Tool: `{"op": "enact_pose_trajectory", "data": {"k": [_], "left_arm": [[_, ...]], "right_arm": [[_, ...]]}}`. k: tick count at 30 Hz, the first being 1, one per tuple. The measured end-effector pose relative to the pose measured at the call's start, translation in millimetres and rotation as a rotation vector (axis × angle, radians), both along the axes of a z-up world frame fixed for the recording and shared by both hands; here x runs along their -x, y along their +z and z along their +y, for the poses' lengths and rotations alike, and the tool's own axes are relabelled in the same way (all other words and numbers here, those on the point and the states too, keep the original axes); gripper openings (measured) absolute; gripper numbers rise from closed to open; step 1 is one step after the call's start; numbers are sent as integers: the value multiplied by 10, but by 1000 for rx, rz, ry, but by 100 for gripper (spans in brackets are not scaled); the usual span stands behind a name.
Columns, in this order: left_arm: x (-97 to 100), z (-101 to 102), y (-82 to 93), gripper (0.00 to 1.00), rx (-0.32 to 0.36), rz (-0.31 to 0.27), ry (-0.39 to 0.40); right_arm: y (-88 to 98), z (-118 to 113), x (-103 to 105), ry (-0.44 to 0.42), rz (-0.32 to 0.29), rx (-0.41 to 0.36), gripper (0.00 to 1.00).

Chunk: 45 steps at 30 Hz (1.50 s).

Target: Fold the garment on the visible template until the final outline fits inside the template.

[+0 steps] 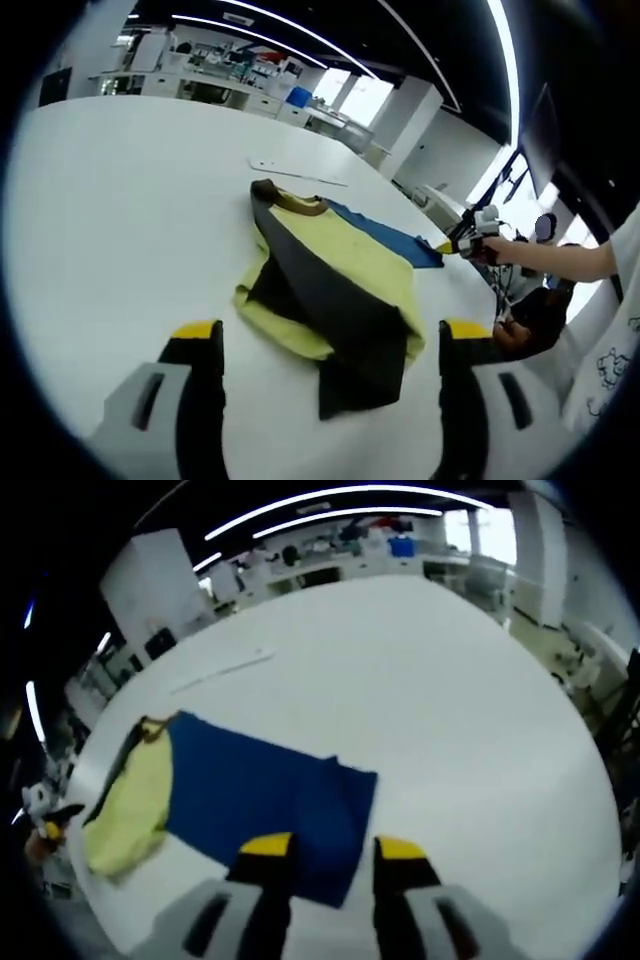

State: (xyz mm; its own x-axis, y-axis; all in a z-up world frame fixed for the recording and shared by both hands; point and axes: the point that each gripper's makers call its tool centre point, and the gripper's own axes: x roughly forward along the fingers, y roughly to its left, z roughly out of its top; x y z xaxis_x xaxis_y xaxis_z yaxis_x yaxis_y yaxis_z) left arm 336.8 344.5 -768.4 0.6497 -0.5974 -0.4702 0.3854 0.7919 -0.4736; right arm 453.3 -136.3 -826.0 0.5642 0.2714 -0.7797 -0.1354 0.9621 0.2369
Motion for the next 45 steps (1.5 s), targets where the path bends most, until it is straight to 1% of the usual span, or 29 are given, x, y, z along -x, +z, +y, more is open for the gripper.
{"op": "enact_pose_trajectory", "data": {"k": [3, 8, 10, 11, 13, 19, 22, 24, 25, 31, 36, 40, 42, 45], "left_arm": [[5, 24, -8, 86, 3, 3, 7], [14, 61, -43, 86, 0, 7, 10], [22, 57, -45, 86, 2, 8, 11], [24, 53, -44, 86, 4, 8, 11], [36, 36, -41, 86, 3, 8, 11], [31, 58, -58, 85, 0, 10, 12], [29, 49, -49, 85, 0, 8, 12], [27, 44, -47, 85, 2, 7, 12], [26, 43, -50, 85, 3, 6, 13], [39, -15, -83, 85, 11, 13, 11], [47, -14, -115, 85, 14, 20, 10], [61, -27, -133, 85, 9, 27, 7], [69, -35, -128, 85, 7, 27, 8], [75, -32, -118, 85, 9, 26, 14]], "right_arm": [[-8, 22, 22, 2, 12, -12, 16], [17, 71, 62, -9, 8, -27, 8], [15, 65, 71, -10, 13, -26, 1], [15, 69, 78, -7, 14, -26, 0], [15, 69, 77, -10, 14, -34, 0], [54, -8, 53, -6, -3, -19, 0], [99, -125, 48, -27, -15, -15, 0], [133, -189, 111, -52, -18, -7, 0], [121, -276, 124, -60, -12, 4, 0], [123, -615, 232, -142, -7, 45, 0], [30, -896, 273, -199, 10, 76, 0], [-42, -954, 338, -235, 21, 79, 0], [-76, -957, 397, -251, 39, 85, 0], [-114, -1001, 425, -261, 64, 99, 0]]}}
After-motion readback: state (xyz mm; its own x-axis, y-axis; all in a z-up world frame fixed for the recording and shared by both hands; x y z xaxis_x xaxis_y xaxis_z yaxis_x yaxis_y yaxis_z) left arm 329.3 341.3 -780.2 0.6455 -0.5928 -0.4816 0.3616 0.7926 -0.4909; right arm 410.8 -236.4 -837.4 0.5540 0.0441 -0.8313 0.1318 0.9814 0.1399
